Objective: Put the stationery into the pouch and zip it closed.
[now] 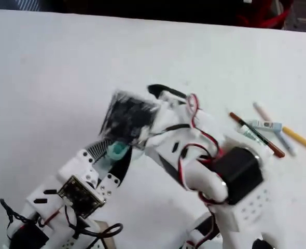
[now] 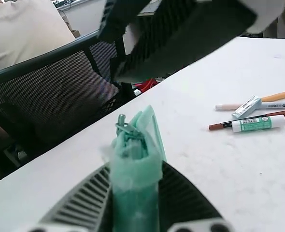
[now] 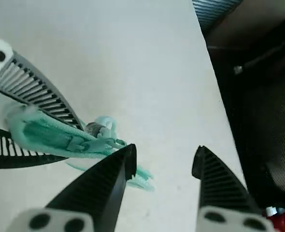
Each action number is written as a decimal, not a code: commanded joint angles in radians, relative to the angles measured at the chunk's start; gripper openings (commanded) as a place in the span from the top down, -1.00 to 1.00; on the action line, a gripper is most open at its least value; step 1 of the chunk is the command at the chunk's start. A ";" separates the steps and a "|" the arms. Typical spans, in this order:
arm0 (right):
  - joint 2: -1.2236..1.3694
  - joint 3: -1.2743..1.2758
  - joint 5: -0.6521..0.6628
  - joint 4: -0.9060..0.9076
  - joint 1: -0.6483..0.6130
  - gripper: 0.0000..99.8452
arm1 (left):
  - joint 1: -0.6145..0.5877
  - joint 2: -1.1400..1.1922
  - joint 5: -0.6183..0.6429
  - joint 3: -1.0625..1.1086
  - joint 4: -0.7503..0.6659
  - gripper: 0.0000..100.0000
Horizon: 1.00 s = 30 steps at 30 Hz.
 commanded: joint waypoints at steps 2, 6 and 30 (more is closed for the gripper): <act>-0.013 0.066 0.157 -0.058 -0.010 0.61 | 0.010 -0.004 -0.015 -0.028 0.011 0.95; -0.012 0.080 0.279 0.022 -0.010 0.61 | 0.010 -0.004 -0.015 -0.028 0.012 0.95; 0.084 -0.109 0.483 0.116 -0.028 0.61 | 0.010 -0.004 -0.015 -0.028 0.014 0.95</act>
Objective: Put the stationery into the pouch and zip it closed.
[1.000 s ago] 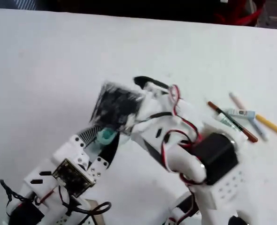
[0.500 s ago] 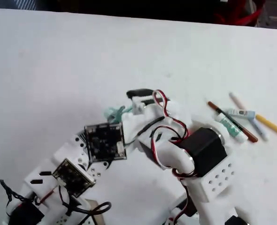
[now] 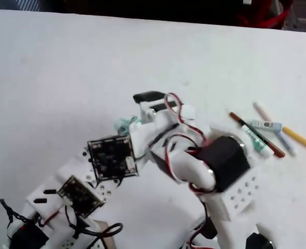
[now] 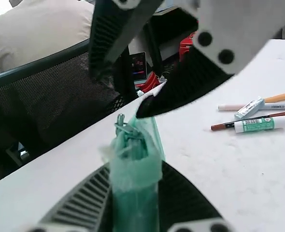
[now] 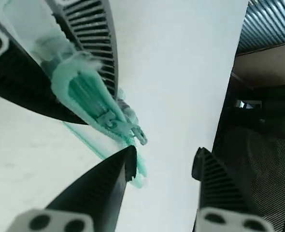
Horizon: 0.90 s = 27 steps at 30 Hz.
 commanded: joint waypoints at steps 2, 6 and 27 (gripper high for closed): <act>0.041 -0.055 0.023 0.010 -0.010 0.61 | 0.010 -0.002 -0.015 -0.026 0.008 0.95; 0.111 -0.052 0.023 0.016 -0.012 0.61 | 0.010 -0.002 -0.015 -0.026 0.008 0.95; 0.107 0.032 0.037 0.038 -0.088 0.96 | 0.008 -0.002 -0.015 -0.026 0.008 0.95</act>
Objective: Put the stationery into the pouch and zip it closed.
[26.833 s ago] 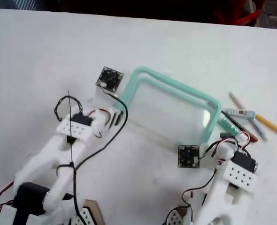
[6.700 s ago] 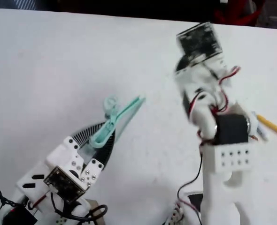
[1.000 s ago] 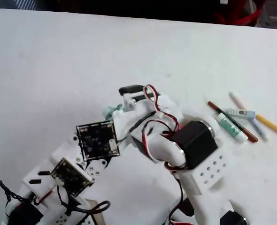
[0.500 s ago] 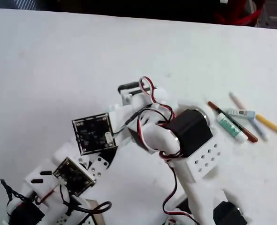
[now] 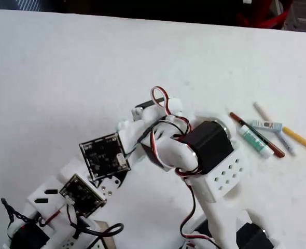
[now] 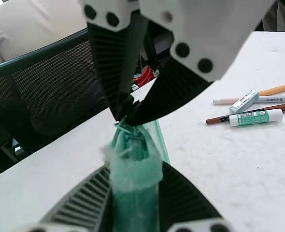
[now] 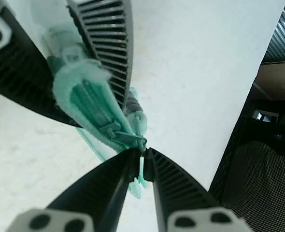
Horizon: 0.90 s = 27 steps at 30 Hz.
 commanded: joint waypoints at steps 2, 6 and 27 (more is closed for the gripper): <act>-0.045 -0.017 -0.149 -0.018 -0.031 0.96 | 0.007 -0.002 -0.015 -0.028 0.002 0.95; -0.124 0.003 -0.308 -0.073 -0.031 0.96 | 0.005 -0.002 -0.015 -0.028 0.002 0.95; -0.676 0.755 -0.473 -0.604 0.174 0.96 | 0.004 -0.002 -0.006 -0.032 -0.002 0.78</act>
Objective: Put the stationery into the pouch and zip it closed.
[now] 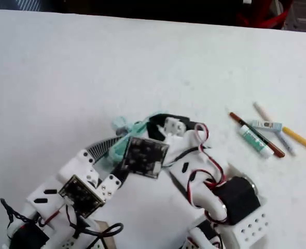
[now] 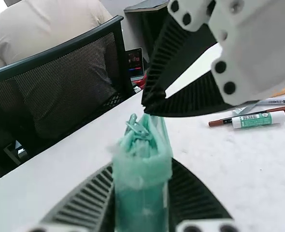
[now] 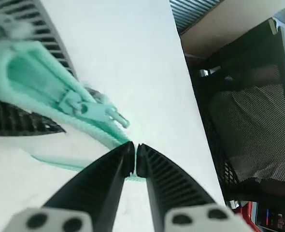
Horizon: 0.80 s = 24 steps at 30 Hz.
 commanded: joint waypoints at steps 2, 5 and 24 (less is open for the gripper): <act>-0.050 0.052 -0.063 -0.102 0.047 0.96 | 0.004 -0.002 -0.002 -0.031 0.000 0.79; -0.077 0.071 -0.077 -0.128 0.051 0.96 | 0.004 -0.002 -0.002 -0.031 0.000 0.79; 0.343 -0.453 0.176 0.302 -0.079 0.76 | 0.012 -0.002 -0.009 -0.034 0.031 0.79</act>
